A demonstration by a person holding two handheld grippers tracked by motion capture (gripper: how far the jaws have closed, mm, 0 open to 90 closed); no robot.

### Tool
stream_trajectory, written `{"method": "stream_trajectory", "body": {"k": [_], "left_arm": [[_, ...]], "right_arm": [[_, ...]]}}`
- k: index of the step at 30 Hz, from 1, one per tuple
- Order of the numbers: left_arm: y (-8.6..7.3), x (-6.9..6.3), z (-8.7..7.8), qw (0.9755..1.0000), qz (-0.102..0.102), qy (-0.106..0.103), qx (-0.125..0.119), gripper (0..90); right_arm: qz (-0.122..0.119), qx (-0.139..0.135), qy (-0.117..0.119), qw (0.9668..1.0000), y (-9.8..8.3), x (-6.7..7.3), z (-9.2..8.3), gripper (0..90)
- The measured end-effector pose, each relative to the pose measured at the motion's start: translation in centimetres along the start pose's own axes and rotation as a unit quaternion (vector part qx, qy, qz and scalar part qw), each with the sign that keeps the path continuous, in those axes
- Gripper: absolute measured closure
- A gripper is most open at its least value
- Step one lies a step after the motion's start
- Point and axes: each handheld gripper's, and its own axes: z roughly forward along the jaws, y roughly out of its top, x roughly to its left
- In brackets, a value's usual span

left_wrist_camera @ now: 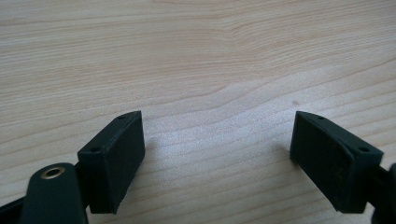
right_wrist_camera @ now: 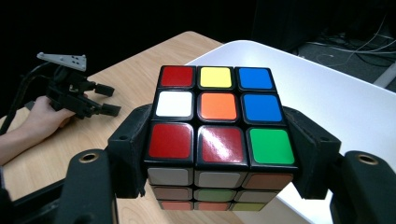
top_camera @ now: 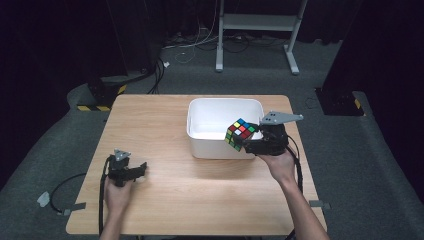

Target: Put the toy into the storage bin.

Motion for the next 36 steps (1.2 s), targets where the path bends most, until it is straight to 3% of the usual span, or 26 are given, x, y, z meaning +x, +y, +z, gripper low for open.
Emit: {"method": "stream_trajectory", "body": {"k": [9, 23, 36], "left_arm": [[0.0, 0.0, 0.0, 1.0000, 0.000, 0.000, 0.000, 18.1], [0.0, 0.0, 0.0, 1.0000, 0.000, 0.000, 0.000, 18.1], [0.0, 0.0, 0.0, 1.0000, 0.000, 0.000, 0.000, 18.1]], "right_arm": [[0.016, 0.001, -0.009, 0.9998, 0.4, -1.3, 0.7, 33.9], [0.013, 0.008, -0.032, 0.9994, 1.8, -2.4, 1.6, 33.9], [0.015, 0.019, -0.036, 0.9991, 3.3, -3.1, 2.6, 33.9]]}}
